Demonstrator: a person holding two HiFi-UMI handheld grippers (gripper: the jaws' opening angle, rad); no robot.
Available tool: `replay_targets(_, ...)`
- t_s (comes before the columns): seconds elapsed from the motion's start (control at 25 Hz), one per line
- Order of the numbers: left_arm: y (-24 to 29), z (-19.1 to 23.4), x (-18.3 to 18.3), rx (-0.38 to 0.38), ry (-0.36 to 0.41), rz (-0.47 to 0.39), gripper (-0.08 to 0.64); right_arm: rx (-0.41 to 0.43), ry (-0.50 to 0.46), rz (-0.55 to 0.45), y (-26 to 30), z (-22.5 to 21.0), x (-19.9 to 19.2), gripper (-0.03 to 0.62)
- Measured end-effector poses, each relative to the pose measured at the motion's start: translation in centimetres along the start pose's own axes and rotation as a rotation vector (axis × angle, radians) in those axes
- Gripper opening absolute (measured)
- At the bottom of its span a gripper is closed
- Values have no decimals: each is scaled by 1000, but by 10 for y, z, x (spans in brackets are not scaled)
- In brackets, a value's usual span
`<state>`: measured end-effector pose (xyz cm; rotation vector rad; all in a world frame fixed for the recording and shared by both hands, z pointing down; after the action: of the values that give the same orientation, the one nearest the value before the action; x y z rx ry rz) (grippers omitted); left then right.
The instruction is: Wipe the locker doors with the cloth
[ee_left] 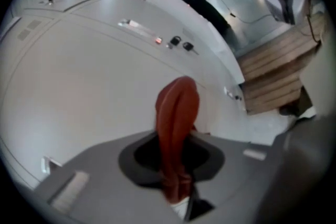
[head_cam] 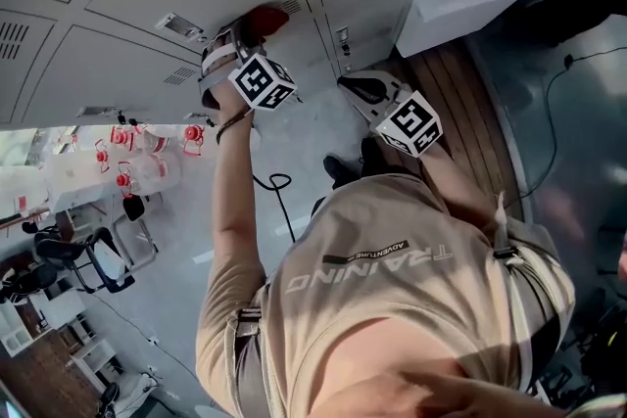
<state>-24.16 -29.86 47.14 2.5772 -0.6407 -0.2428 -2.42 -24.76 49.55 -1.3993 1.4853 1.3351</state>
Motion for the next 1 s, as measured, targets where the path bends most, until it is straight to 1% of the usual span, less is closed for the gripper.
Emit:
replay_targets(0.12, 21, -34, -4, -84, 4, 11, 74, -1, -11, -5, 3, -1, 5, 17)
replay_targets(0.2, 37, -60, -8, -160, 8, 29, 72, -3, -16, -3, 4, -1, 6, 17)
replay_targets(0.28, 50, -85, -14, -246, -3, 52, 72, -6, -18, 4, 3, -1, 4, 17)
replay_targets(0.32, 55, -95, -17, -277, -9, 59, 72, -8, -18, 9, 2, -1, 3, 17)
replay_targets(0.4, 60, -109, -19, -309, -12, 65, 72, -11, -15, 16, 0, -1, 0, 17)
replay_targets(0.52, 56, -114, -17, -321, -14, 60, 72, -17, -12, 24, -5, -1, -4, 17)
replay_targets(0.64, 32, -98, -6, -289, -8, 27, 72, -16, -9, 28, -8, 0, -8, 17)
replay_targets(0.76, -8, -56, 9, -218, 20, -2, 74, -14, 1, 36, -8, -3, -12, 17)
replay_targets(0.92, -62, 27, 27, -56, 33, -35, 74, -13, 33, 31, -3, -5, -16, 17)
replay_targets(1.0, -83, 63, 32, 9, 35, -43, 74, -7, 32, 24, -3, -3, -12, 17)
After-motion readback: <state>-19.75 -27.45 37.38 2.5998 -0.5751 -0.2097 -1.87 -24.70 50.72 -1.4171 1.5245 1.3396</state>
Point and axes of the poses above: the fingertips, and each gripper's own axes: y forward along the fingers, z to its left, x out of its top, the point moved 5 cm from there along -y, backward along the fingers, and after that the axes turned 10 degrees about y, right-handed, at the moved point
